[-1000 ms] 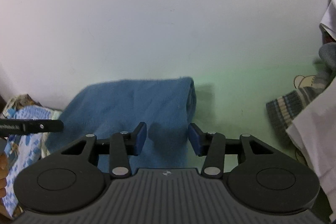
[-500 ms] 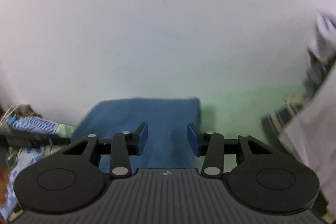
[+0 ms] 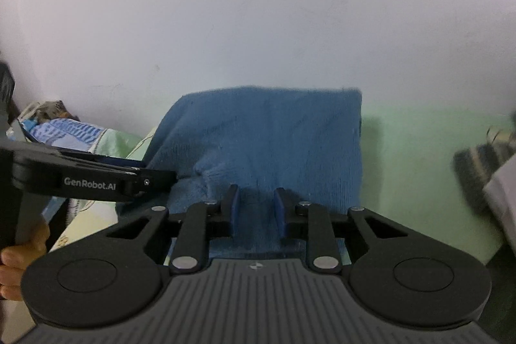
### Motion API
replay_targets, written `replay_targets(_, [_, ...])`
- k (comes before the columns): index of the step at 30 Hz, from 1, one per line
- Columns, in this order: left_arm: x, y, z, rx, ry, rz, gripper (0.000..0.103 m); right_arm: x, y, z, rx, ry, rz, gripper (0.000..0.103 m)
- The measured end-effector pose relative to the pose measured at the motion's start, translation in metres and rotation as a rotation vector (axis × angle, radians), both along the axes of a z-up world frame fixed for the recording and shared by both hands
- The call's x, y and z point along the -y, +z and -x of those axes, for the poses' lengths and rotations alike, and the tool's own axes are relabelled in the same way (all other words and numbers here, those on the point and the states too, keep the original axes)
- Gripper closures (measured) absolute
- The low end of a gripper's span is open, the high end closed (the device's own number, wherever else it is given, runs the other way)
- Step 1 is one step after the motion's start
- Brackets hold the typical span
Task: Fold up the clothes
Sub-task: 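Lower the sweater onto the bed and open both grippers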
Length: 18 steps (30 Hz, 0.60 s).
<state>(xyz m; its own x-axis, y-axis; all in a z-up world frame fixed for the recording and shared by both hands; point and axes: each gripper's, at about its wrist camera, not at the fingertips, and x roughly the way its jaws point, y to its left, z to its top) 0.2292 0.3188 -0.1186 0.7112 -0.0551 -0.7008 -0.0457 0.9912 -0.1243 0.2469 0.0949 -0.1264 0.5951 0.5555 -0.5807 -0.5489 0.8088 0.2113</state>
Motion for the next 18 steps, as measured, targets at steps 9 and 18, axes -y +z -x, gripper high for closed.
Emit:
replay_targets(9, [0.014,0.000,0.002,0.013,-0.024,-0.076,0.045,0.011,0.013,0.003,0.031,-0.079,-0.031,0.078])
replay_targets(18, [0.018,0.010,0.005,0.016,-0.022,-0.075,0.040,0.034,0.005,-0.011,-0.096,-0.160,-0.077,0.074])
